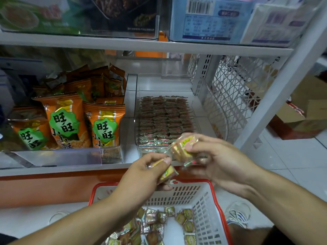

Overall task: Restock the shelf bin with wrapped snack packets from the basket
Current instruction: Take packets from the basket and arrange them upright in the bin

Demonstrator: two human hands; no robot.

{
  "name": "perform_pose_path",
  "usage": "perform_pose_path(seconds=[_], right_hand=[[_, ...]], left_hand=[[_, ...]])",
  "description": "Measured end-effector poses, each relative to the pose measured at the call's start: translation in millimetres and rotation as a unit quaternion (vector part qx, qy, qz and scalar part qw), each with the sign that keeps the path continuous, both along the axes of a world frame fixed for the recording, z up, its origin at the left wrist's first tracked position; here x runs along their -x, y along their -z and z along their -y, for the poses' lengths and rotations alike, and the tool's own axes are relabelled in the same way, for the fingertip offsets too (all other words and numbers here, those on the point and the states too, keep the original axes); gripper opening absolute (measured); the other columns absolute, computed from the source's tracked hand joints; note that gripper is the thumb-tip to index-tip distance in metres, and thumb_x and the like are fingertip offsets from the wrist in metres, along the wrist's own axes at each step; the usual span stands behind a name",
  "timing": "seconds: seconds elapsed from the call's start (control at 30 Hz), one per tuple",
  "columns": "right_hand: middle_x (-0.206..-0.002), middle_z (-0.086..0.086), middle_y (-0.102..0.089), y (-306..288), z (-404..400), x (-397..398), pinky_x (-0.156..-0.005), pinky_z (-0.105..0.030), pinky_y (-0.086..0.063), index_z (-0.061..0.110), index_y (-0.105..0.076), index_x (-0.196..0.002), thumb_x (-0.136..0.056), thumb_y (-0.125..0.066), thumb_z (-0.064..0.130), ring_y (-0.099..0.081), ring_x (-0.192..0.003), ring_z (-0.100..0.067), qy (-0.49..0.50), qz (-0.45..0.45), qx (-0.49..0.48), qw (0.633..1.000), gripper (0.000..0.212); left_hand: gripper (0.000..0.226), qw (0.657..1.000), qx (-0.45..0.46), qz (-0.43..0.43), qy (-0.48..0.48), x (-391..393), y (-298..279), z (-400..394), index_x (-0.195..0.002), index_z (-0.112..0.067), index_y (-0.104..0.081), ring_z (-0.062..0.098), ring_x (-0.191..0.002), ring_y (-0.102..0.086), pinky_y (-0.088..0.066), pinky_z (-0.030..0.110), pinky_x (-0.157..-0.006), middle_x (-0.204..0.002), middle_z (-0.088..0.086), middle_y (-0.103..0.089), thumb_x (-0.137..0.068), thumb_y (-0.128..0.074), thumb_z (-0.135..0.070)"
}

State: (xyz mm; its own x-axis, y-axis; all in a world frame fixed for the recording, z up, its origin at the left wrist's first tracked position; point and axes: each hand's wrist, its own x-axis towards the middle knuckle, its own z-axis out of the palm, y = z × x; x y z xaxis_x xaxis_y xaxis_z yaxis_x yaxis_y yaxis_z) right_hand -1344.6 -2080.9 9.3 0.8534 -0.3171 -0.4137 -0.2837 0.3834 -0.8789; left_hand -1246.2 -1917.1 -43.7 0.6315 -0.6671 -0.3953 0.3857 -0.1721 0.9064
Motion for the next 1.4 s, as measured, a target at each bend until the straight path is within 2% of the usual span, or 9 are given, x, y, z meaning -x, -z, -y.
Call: perform_pose_path(seconds=[0.13, 0.3, 0.43, 0.57, 0.77, 0.97, 1.17, 1.27, 1.4], right_hand=[[-0.113, -0.005, -0.072, -20.2, 32.8, -13.6, -0.082, -0.027, -0.054, 0.019, -0.066, -0.116, -0.078, -0.077, 0.0, -0.069, -0.094, -0.009, 0.051, 0.042, 0.257, 0.964, 0.044], [-0.102, 0.013, -0.064, -40.0, 77.8, -53.3, -0.061, -0.004, -0.045, 0.028, -0.053, -0.116, -0.076, -0.081, 0.026, -0.061, -0.084, 0.004, -0.181, -0.094, 0.654, 0.729, 0.049], [-0.101, 0.007, -0.067, -24.3, 82.0, -85.3, -0.073, -0.03, -0.056, 0.026, -0.055, -0.109, -0.078, -0.078, 0.034, -0.064, -0.087, -0.013, -0.353, -0.204, 0.681, 0.608, 0.04], [-0.088, 0.007, -0.061, -5.4, 81.8, -104.4, -0.056, -0.025, -0.043, 0.023, -0.058, -0.106, -0.08, -0.08, 0.03, -0.052, -0.071, -0.01, -0.426, -0.273, 0.666, 0.549, 0.034], [-0.09, 0.007, -0.06, 4.9, 82.2, -108.1, -0.055, -0.025, -0.041, 0.023, -0.058, -0.109, -0.08, -0.081, 0.027, -0.056, -0.077, -0.015, -0.386, -0.297, 0.667, 0.565, 0.037], [-0.111, -0.008, -0.065, 13.4, 89.2, -94.4, -0.08, -0.049, -0.062, 0.024, -0.06, -0.111, -0.079, -0.083, 0.016, -0.068, -0.097, -0.031, -0.266, -0.349, 0.551, 0.71, 0.04], [-0.107, -0.008, -0.066, 15.8, 89.9, -89.0, -0.083, -0.041, -0.062, 0.018, -0.06, -0.121, -0.078, -0.084, 0.01, -0.069, -0.101, -0.03, -0.229, -0.365, 0.477, 0.766, 0.05], [-0.094, 0.006, -0.06, 14.3, 87.4, -91.0, -0.045, -0.008, -0.045, 0.022, -0.062, -0.112, -0.084, -0.075, 0.007, -0.057, -0.075, -0.008, -0.252, -0.365, 0.547, 0.71, 0.034], [-0.111, -0.002, -0.063, 18.6, 82.8, -94.0, -0.047, -0.015, -0.039, 0.021, -0.063, -0.112, -0.087, -0.063, 0.003, -0.053, -0.078, -0.012, -0.269, -0.361, 0.602, 0.659, 0.031]], left_hand=[[0.022, 0.999, 0.014, -0.029, -0.037, -5.9, -4.1, 2.5, -0.109, -0.012, -0.073, 0.023, -0.078, -0.073, -0.062, 0.03, -0.066, -0.098, 0.019, -0.077, -0.094, -0.071, -0.029], [0.019, 0.997, 0.031, -0.039, -0.059, -14.4, -2.7, 3.9, -0.109, -0.009, -0.071, 0.019, -0.071, -0.074, -0.065, 0.034, -0.071, -0.086, 0.011, -0.077, -0.098, -0.067, -0.024], [0.015, 0.997, 0.029, -0.041, -0.053, -17.7, -1.3, 4.3, -0.104, -0.008, -0.071, 0.019, -0.072, -0.072, -0.063, 0.034, -0.071, -0.094, 0.015, -0.073, -0.098, -0.067, -0.022], [0.016, 0.998, 0.031, -0.032, -0.037, -17.3, -4.6, 5.8, -0.103, -0.009, -0.072, 0.019, -0.073, -0.072, -0.061, 0.029, -0.066, -0.105, 0.021, -0.073, -0.097, -0.069, -0.024], [0.013, 0.999, 0.044, -0.02, -0.004, -11.7, -8.4, 7.2, -0.101, -0.01, -0.071, 0.021, -0.071, -0.069, -0.059, 0.026, -0.063, -0.091, 0.019, -0.072, -0.098, -0.068, -0.022], [0.016, 0.998, 0.047, -0.027, -0.008, -13.9, -9.9, 6.8, -0.104, -0.005, -0.069, 0.02, -0.072, -0.066, -0.063, 0.029, -0.065, -0.086, 0.014, -0.068, -0.098, -0.068, -0.02], [0.015, 0.998, 0.049, -0.024, -0.005, -14.1, -8.0, 6.0, -0.103, -0.007, -0.07, 0.021, -0.074, -0.069, -0.062, 0.029, -0.065, -0.092, 0.014, -0.069, -0.097, -0.069, -0.021], [0.015, 0.999, 0.049, -0.021, -0.001, -13.7, -6.9, 6.1, -0.102, -0.008, -0.07, 0.018, -0.07, -0.069, -0.061, 0.027, -0.063, -0.088, 0.013, -0.07, -0.097, -0.069, -0.022], [0.013, 0.999, 0.045, -0.016, 0.003, -13.5, -4.6, 6.6, -0.101, -0.01, -0.071, 0.019, -0.07, -0.07, -0.06, 0.027, -0.064, -0.097, 0.016, -0.071, -0.097, -0.07, -0.022]])
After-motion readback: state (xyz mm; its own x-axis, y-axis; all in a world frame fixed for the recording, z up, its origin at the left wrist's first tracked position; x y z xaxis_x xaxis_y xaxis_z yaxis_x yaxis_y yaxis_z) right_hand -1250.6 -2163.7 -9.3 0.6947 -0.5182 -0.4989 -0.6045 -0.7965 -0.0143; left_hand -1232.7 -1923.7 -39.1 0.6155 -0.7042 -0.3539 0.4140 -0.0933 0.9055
